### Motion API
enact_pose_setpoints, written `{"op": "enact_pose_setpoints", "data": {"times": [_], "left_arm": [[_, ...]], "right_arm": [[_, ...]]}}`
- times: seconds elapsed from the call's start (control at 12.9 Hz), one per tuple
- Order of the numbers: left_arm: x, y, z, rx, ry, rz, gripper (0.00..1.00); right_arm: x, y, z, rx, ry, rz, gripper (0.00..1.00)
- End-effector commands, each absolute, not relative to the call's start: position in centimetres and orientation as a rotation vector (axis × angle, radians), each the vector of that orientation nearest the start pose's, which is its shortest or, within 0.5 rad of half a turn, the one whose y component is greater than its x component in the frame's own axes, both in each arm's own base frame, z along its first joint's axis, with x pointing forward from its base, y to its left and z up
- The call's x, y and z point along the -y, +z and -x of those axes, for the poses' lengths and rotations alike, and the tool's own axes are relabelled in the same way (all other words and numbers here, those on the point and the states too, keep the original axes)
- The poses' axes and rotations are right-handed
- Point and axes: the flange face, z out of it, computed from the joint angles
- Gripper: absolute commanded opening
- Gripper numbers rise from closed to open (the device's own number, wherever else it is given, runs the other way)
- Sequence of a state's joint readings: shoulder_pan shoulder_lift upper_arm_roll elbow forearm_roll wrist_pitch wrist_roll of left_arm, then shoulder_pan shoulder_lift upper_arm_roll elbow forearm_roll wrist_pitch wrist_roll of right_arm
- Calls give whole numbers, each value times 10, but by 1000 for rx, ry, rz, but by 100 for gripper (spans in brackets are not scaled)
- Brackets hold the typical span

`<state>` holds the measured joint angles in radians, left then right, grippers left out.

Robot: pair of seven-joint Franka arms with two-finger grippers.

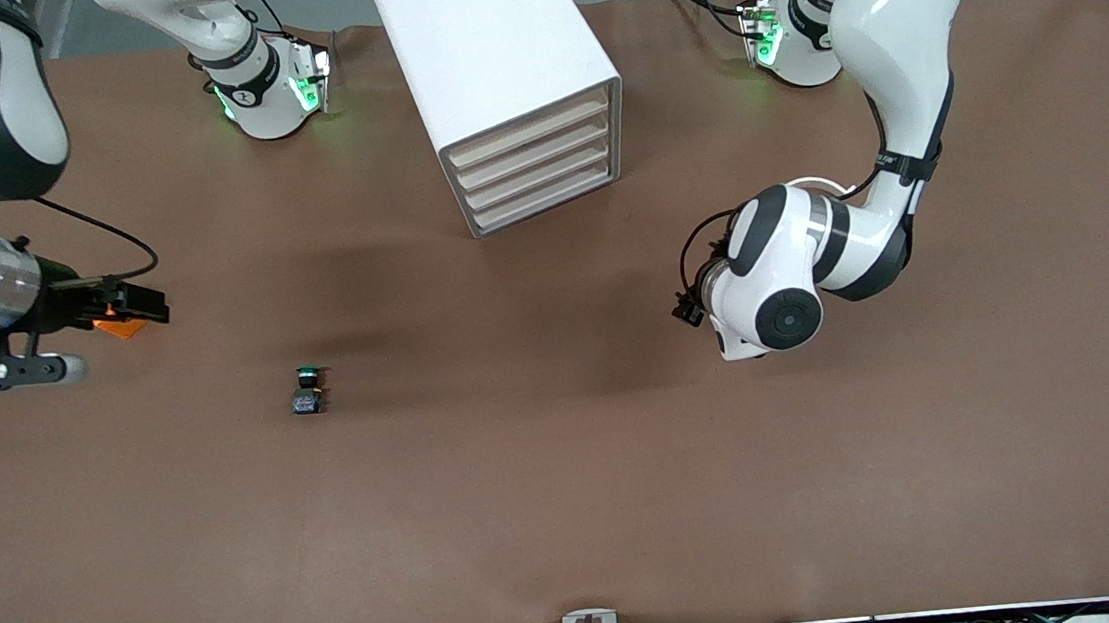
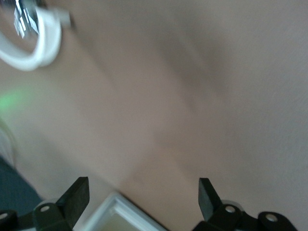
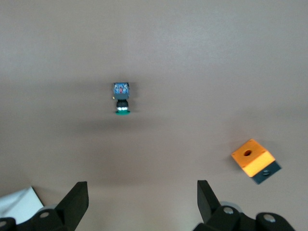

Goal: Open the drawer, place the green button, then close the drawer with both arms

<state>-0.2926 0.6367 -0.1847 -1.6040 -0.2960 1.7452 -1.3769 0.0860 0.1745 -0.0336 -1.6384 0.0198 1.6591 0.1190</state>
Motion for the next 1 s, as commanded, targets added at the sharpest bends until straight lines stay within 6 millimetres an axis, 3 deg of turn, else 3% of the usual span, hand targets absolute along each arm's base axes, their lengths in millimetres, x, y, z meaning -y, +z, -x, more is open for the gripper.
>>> {"op": "enact_pose_setpoints", "data": {"times": [0.0, 0.23, 0.39, 0.46, 0.77, 0.93], "left_arm": [[322, 230, -555, 1574, 1041, 2339, 100], [335, 218, -550, 1869, 1226, 1977, 100], [354, 206, -540, 1919, 1238, 1845, 100], [360, 200, -538, 1963, 1335, 1746, 100], [383, 196, -531, 1996, 1564, 1594, 100], [401, 192, -517, 1975, 1552, 1561, 100]], "right_arm": [[-72, 466, -601, -219, 206, 3126, 100], [-96, 417, -602, -169, 91, 3126, 100], [-99, 380, -600, -164, 29, 3122, 100], [-99, 364, -598, -161, 22, 3122, 100], [-98, 311, -606, -143, -12, 3136, 100], [-95, 278, -613, -98, -37, 3139, 100]]}}
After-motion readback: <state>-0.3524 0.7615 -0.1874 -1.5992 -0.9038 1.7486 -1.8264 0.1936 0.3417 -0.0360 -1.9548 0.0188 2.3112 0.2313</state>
